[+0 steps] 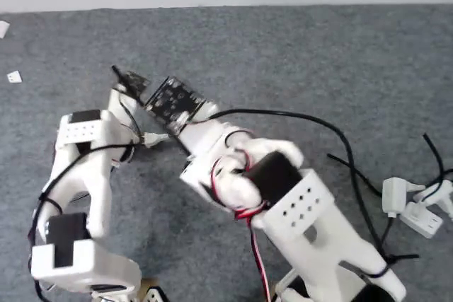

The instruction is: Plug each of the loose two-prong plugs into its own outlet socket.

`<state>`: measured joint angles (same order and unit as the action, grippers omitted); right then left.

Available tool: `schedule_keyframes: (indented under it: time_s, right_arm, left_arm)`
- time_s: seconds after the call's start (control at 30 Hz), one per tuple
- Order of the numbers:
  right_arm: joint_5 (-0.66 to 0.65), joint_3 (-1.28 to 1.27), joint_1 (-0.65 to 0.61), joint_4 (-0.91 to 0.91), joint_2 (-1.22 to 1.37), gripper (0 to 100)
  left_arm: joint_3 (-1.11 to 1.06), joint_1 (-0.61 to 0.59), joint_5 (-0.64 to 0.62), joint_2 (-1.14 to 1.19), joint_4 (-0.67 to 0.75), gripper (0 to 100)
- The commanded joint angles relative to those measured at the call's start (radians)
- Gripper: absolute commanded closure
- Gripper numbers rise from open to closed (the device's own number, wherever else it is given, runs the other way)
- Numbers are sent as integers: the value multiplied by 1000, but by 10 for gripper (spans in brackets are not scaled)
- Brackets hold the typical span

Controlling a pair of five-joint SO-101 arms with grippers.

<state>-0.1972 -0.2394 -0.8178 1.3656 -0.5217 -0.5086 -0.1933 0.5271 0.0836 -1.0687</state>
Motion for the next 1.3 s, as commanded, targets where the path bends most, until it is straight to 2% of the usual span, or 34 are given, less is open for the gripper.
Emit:
schedule_keyframes:
  time_s: [0.0,0.17,0.43,0.6,0.9,1.17,1.27]
  right_arm:
    - [20,-11,-36,-59,-7,991]
    - [21,-63,18,-113,1,991]
    - [21,-124,33,-191,7,991]
    - [21,-146,35,-217,38,991]
    - [48,-144,28,-222,82,991]
    - [51,-149,36,-245,125,991]
    - [40,-190,77,-288,127,991]
  left_arm:
    - [-159,69,80,-87,38,988]
    - [-289,91,146,-216,84,988]
    - [-526,126,172,-483,199,988]
    - [-654,160,233,-651,203,988]
    - [-814,169,235,-941,226,988]
    - [-874,192,229,-1034,269,988]
    - [-888,187,146,-1037,341,988]
